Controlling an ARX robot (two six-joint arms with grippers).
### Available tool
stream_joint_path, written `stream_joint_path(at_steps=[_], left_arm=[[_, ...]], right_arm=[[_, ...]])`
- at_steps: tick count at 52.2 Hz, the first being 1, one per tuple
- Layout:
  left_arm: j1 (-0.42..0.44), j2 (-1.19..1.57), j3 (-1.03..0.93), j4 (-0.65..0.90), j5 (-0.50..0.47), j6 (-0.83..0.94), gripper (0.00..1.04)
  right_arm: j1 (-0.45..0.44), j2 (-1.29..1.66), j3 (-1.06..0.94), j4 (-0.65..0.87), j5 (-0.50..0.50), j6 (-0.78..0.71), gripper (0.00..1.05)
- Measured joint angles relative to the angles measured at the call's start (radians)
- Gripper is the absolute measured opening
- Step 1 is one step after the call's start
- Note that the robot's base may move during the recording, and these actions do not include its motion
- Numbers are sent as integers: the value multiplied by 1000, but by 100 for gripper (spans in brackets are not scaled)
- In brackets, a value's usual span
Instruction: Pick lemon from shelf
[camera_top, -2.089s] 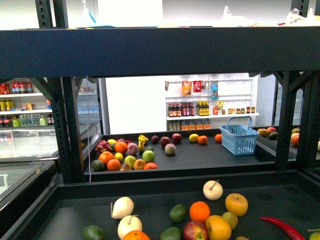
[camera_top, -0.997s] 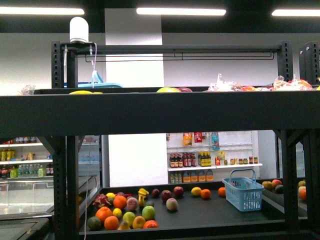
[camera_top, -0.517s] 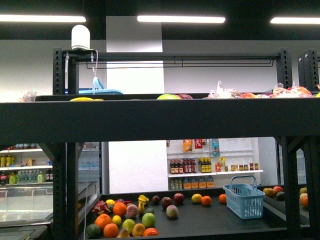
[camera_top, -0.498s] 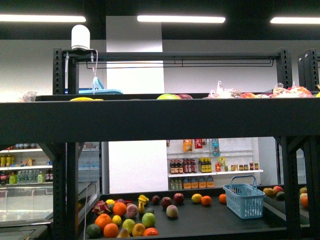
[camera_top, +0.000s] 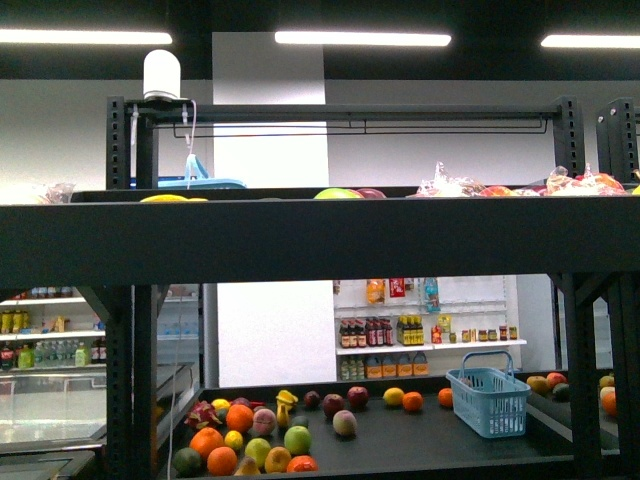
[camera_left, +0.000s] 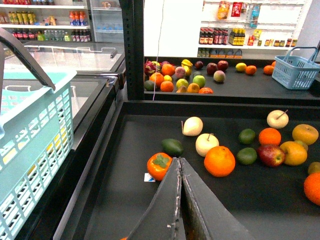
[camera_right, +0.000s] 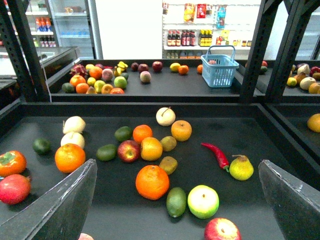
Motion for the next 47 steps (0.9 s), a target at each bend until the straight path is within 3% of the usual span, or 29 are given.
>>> stream_joint_path(at_steps=[9, 14, 24, 31, 47], left_arm=[[0, 0, 0, 0, 0, -1, 4], [0, 0, 0, 0, 0, 0, 22], [0, 0, 0, 0, 0, 0, 72], [0, 0, 0, 0, 0, 0, 98], [0, 0, 0, 0, 0, 2, 97]], right_arm=[[0, 0, 0, 0, 0, 0, 97], [0, 0, 0, 0, 0, 0, 97], [0, 0, 0, 0, 0, 0, 97], [0, 0, 0, 0, 0, 0, 97], [0, 0, 0, 0, 0, 0, 97]])
